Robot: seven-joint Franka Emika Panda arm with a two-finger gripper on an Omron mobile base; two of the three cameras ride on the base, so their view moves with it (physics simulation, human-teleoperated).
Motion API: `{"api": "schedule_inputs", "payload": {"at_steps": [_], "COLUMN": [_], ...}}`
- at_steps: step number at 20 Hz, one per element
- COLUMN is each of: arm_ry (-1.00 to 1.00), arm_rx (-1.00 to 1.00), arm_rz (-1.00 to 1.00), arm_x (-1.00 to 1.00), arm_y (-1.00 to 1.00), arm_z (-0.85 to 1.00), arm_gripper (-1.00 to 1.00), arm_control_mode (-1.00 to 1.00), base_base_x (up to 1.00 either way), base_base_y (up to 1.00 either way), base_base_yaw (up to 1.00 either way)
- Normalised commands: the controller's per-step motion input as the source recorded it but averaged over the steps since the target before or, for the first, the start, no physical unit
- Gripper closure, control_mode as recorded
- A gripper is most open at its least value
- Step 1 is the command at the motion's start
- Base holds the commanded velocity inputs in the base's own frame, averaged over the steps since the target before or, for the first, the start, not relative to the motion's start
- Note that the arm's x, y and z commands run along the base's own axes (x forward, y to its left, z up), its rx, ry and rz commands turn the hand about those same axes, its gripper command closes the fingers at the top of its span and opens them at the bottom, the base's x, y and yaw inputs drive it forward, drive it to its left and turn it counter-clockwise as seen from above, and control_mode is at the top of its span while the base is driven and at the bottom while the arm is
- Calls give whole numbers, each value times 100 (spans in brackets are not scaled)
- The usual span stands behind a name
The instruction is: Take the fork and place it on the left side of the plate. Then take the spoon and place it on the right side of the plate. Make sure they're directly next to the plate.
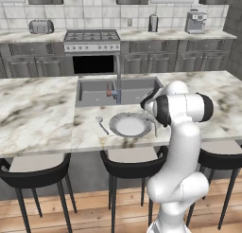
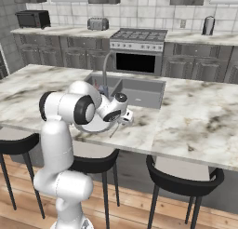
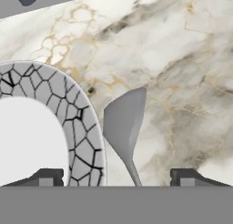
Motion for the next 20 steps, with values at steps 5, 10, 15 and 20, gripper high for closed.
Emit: {"api": "schedule_inputs", "payload": {"at_steps": [5, 10, 15, 20], "arm_ry": [0, -4, -16, -12], "arm_rx": [6, 7, 0, -15], "arm_rz": [0, 0, 0, -7], "arm_x": [5, -20, -79, -100], "arm_y": [-15, -20, -2, 5], "arm_z": [0, 47, 83, 51], "arm_gripper": [-100, -100, -100, -100], "arm_control_mode": [-100, -100, -100, -100], "base_base_x": [0, 0, 0, 0], "base_base_y": [0, 0, 0, 0], "base_base_yaw": [0, 0, 0, 0]}}
